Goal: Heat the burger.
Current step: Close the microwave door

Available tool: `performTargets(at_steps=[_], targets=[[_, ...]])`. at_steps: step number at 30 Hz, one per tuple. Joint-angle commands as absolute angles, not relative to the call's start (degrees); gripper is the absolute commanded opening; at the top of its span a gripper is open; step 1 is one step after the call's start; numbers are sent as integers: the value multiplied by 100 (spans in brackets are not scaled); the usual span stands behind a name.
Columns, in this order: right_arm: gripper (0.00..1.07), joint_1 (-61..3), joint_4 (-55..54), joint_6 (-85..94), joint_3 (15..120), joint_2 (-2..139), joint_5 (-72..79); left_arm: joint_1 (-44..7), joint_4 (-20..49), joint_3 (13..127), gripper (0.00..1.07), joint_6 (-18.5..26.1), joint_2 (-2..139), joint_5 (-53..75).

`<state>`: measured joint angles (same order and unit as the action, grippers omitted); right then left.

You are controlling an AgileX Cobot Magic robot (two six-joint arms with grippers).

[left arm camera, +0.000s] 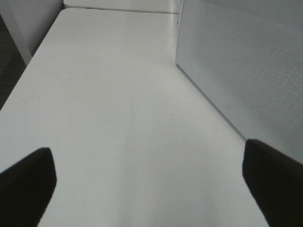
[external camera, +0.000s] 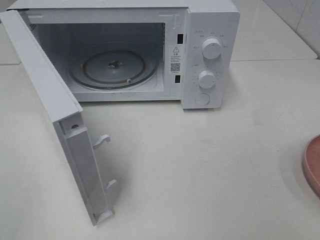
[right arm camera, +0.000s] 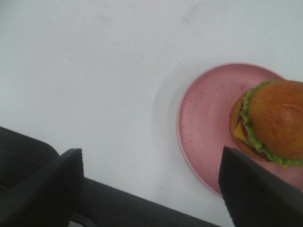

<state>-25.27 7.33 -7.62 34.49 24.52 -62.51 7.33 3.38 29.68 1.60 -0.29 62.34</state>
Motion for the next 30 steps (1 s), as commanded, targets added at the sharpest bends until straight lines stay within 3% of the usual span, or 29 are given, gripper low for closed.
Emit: performTargets(at_steps=[1,21,30], targets=[[76,-2120,682,-470,3277,2057,-6268,762,332,2968,101,132,-63,6148],[76,-854,481,-235,2876,-155,-5689,762,332,2968,101,132,-63,6148],[75,-745,481,-246,2876,-201,-5689,762,332,2968,101,132,-69,6148]])
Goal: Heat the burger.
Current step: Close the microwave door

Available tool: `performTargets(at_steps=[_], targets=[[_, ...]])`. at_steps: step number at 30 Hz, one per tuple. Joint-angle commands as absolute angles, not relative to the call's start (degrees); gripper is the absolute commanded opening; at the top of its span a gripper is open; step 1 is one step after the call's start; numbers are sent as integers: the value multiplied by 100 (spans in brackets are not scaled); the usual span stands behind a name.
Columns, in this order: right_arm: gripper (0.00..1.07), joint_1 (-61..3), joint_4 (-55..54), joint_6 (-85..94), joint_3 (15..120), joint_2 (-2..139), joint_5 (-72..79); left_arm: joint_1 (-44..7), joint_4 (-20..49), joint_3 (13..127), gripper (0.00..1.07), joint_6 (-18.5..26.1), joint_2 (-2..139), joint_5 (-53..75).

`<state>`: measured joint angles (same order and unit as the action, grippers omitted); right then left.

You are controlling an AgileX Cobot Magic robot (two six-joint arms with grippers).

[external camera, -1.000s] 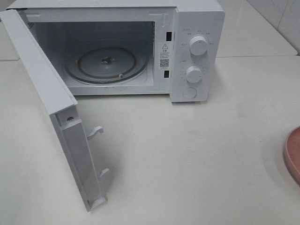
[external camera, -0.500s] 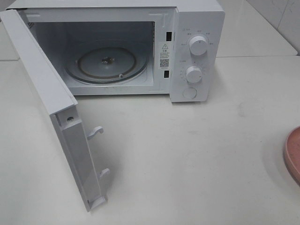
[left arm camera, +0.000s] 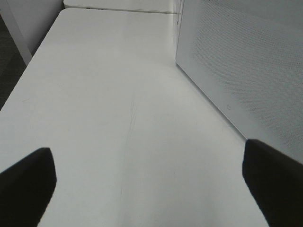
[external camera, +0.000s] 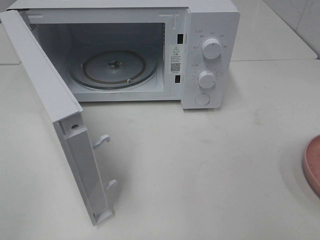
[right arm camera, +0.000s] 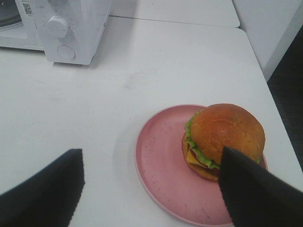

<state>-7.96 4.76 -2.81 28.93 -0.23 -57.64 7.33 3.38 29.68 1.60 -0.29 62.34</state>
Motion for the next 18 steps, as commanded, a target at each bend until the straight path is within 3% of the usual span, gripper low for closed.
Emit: performTargets(at_steps=[1,18], targets=[[75,-745,481,-246,2876,-201,-5689,762,332,2968,101,132,-69,6148],[75,-745,481,-252,2876,-201,-5689,762,332,2968,101,132,-69,6148]])
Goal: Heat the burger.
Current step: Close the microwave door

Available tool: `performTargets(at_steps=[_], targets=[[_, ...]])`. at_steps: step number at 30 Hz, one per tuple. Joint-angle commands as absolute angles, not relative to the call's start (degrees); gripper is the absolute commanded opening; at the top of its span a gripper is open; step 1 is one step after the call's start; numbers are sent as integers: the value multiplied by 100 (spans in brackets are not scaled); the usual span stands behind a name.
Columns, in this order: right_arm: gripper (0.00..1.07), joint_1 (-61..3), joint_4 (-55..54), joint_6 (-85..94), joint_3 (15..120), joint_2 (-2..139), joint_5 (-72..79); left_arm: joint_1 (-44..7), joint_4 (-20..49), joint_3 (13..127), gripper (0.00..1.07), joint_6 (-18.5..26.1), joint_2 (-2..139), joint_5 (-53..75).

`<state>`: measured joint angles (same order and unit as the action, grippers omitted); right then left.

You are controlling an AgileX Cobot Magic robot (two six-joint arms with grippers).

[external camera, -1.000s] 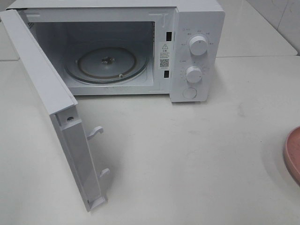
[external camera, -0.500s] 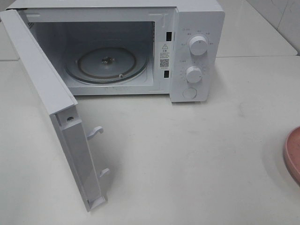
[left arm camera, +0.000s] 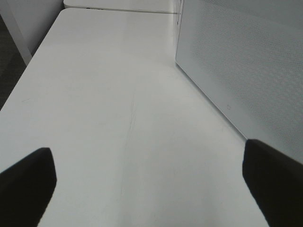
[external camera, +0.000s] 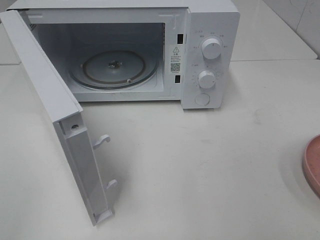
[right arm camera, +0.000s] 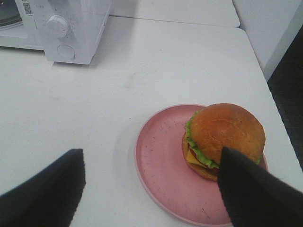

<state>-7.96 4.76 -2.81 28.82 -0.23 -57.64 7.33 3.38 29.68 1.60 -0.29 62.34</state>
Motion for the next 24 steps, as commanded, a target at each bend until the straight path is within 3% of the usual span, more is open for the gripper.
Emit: performTargets(at_steps=[1,24], targets=[[75,-745,481,-252,2876,-201,-5689,762,332,2968,101,132,-69,6148],[75,-745,481,-258,2876,-201,-5689,762,355,2968,101,132,-69,6148]])
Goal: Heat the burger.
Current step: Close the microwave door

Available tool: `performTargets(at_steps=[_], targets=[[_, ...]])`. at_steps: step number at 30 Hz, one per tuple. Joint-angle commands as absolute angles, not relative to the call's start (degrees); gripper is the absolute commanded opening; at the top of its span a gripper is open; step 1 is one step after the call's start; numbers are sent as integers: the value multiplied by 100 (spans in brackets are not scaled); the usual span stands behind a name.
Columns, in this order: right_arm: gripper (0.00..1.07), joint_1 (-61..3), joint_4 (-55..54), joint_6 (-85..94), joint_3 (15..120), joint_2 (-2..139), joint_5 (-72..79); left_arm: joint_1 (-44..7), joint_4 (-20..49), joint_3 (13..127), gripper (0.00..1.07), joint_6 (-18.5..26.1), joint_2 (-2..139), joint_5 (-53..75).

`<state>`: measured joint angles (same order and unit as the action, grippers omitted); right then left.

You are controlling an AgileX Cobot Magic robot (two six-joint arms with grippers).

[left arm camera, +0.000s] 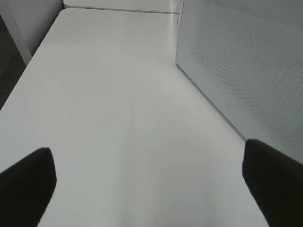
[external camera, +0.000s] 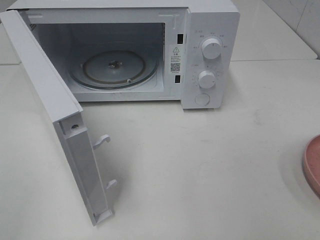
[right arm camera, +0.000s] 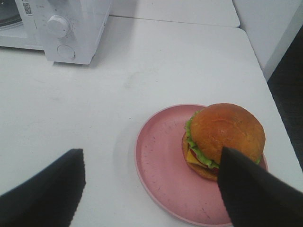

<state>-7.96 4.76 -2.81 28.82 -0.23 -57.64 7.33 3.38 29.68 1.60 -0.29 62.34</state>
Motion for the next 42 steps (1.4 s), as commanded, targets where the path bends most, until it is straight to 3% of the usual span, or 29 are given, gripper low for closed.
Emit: performTargets(at_steps=[1,16,18,20,21,22,23,25,26,28,37,39,40,42], targets=[[75,-745,481,-258,2876,-201,-5689,762,355,2968,101,132,-69,6148],[75,-745,481,-252,2876,-201,-5689,762,745,3197,98,166,521,5500],[75,-745,481,-252,2876,-201,-5689,762,728,3197,92,178,779,5334],[75,-745,481,-252,2876,-201,-5689,762,728,3197,74,178,1169,5099],[75,-745,481,-252,2876,-201,-5689,762,728,3197,74,178,1169,5099],[75,-745,481,-252,2876,-201,-5689,762,728,3191,60,178,1387,4939],[75,-745,481,-252,2876,-201,-5689,762,728,3191,60,178,1387,4939],[75,-745,481,-252,2876,-201,-5689,762,739,3163,37,143,1748,4601],[75,-745,481,-252,2876,-201,-5689,762,739,3163,37,143,1748,4601],[75,-745,481,-258,2876,-201,-5689,762,854,3163,1,126,2217,4291],[75,-745,481,-258,2876,-201,-5689,762,854,2991,0,395,2790,3472],[75,-745,481,-258,2876,-201,-5689,762,1049,2361,0,1209,2796,2246],[75,-745,481,-258,2876,-201,-5689,762,1049,2361,0,1209,2796,2246],[75,-745,481,-258,2876,-201,-5689,762,1335,1828,0,1730,2796,1134]])
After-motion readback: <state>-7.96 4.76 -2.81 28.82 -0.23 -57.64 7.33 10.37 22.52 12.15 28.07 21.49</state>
